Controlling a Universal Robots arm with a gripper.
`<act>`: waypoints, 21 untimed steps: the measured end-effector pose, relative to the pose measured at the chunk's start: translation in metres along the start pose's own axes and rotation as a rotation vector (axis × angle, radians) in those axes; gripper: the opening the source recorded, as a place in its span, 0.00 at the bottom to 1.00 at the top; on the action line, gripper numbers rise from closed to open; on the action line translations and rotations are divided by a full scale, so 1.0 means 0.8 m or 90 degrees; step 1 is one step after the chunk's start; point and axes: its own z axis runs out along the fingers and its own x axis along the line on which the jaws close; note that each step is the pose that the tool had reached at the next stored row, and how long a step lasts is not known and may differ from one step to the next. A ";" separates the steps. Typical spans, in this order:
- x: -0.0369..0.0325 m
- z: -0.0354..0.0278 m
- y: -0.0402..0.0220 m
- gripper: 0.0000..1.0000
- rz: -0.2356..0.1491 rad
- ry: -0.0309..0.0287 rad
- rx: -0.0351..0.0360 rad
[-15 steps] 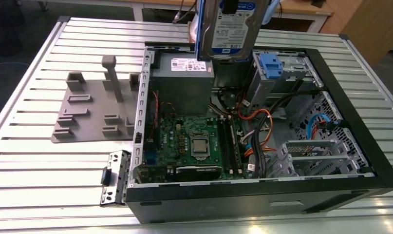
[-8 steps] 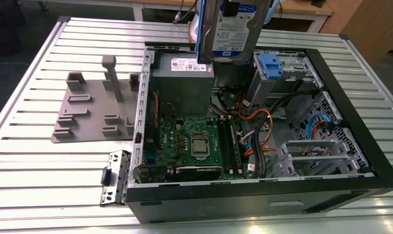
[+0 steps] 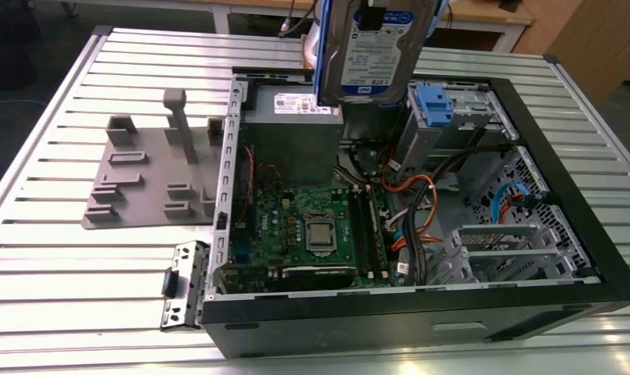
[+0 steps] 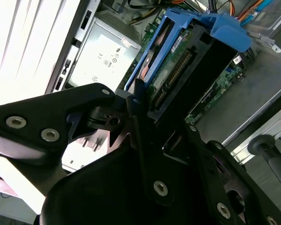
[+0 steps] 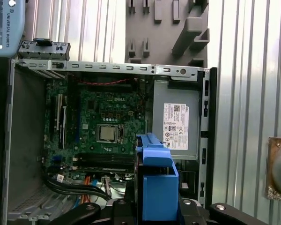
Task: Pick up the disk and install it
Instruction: 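Pick up the disk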
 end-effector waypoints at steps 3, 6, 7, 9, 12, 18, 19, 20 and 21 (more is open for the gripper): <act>0.0027 0.0001 -0.0001 0.36 0.000 0.0002 0.0000; 0.0053 0.0000 0.0000 0.36 0.000 0.0005 0.0000; 0.0062 0.0000 -0.0001 0.36 0.000 0.0007 0.0000; 0.0080 0.0000 -0.0001 0.36 0.000 0.0009 0.0000; 0.0105 0.0000 -0.0002 0.36 0.000 0.0011 0.0000; 0.0159 0.0000 -0.0003 0.36 0.000 0.0015 0.0000; 0.0168 0.0000 -0.0003 0.36 0.000 0.0015 -0.0001; 0.0178 0.0000 -0.0003 0.36 0.000 0.0016 0.0000; 0.0187 0.0000 -0.0003 0.36 0.000 0.0016 -0.0001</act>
